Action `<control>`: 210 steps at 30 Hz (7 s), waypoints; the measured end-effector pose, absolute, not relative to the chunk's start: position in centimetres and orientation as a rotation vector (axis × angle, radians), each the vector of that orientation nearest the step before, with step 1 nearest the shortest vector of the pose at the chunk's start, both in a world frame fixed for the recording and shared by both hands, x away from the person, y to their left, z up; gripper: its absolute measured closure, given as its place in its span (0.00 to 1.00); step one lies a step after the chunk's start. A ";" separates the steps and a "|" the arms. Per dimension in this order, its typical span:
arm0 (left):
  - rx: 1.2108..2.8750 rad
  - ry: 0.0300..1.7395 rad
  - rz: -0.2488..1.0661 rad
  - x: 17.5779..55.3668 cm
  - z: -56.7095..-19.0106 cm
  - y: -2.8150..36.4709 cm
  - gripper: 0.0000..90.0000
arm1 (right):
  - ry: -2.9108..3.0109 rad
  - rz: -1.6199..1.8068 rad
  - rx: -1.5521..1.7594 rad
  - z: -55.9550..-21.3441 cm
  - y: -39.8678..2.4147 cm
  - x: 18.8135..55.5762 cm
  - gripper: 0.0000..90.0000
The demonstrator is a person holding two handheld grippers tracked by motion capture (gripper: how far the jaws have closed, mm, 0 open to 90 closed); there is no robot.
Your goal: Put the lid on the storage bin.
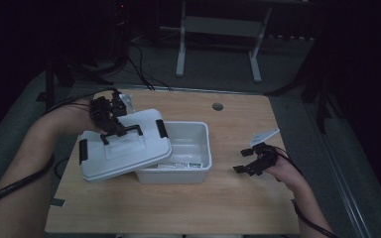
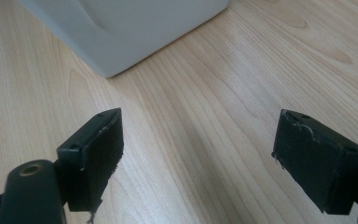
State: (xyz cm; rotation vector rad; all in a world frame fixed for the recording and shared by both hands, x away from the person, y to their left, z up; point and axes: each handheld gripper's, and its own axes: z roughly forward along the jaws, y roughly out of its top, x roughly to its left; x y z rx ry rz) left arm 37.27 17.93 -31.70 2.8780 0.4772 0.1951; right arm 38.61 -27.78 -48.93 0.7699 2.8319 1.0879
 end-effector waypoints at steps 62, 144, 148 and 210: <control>2.964 0.169 0.142 41.0 -35.1 5.5 0.93 | 2.834 1.089 0.781 -50.0 -28.6 38.0 0.18; 2.235 0.785 0.358 33.1 -46.0 26.2 0.09 | 2.745 1.089 0.899 -51.5 -29.9 37.8 0.17; 2.224 0.808 0.360 32.4 -47.2 27.0 0.10 | 2.733 1.106 0.904 -51.7 -30.0 37.7 0.17; 1.888 1.309 0.744 26.0 -55.3 30.1 0.10 | 1.960 0.966 1.364 -54.9 -34.6 33.2 0.14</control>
